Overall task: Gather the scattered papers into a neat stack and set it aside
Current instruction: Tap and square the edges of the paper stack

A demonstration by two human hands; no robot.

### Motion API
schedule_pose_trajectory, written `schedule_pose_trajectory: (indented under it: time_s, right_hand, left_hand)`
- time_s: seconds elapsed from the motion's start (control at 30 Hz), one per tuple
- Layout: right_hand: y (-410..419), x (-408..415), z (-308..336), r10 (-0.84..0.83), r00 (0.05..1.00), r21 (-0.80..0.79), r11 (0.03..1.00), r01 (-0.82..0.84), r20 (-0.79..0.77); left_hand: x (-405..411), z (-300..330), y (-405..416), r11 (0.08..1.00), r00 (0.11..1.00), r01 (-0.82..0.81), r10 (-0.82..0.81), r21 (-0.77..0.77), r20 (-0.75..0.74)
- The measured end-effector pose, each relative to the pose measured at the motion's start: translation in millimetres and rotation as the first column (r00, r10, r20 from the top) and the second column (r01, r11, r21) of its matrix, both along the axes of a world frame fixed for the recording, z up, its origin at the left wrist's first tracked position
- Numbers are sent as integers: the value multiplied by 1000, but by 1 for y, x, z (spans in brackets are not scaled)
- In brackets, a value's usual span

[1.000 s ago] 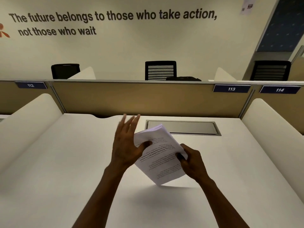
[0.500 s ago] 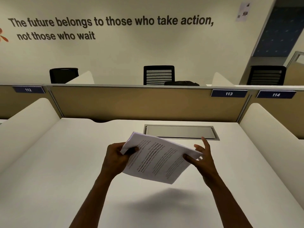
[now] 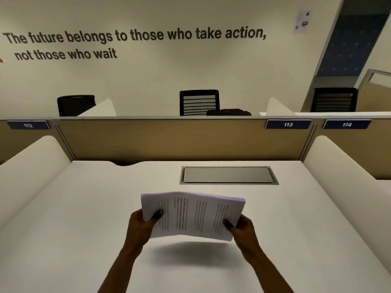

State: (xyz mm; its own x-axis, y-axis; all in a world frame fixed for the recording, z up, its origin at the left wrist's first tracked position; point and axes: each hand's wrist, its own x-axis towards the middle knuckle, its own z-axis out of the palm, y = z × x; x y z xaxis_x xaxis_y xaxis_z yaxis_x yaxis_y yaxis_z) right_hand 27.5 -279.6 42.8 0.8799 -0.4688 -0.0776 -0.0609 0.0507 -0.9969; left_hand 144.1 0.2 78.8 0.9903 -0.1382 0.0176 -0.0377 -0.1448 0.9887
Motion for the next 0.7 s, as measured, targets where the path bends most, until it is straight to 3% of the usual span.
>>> schedule_pose_trajectory:
  time_s: [0.17,0.7]
  right_hand:
    - [9,1,-26,1,996,-60,998,-6,-87]
    - [-1,9,-29,-31,996,-195,981,15,-81]
  left_hand:
    - [-3,-31,5,1000,996,-20,19,-12,-92]
    - [7,-43,6,1000,996,-12,14,23,-92]
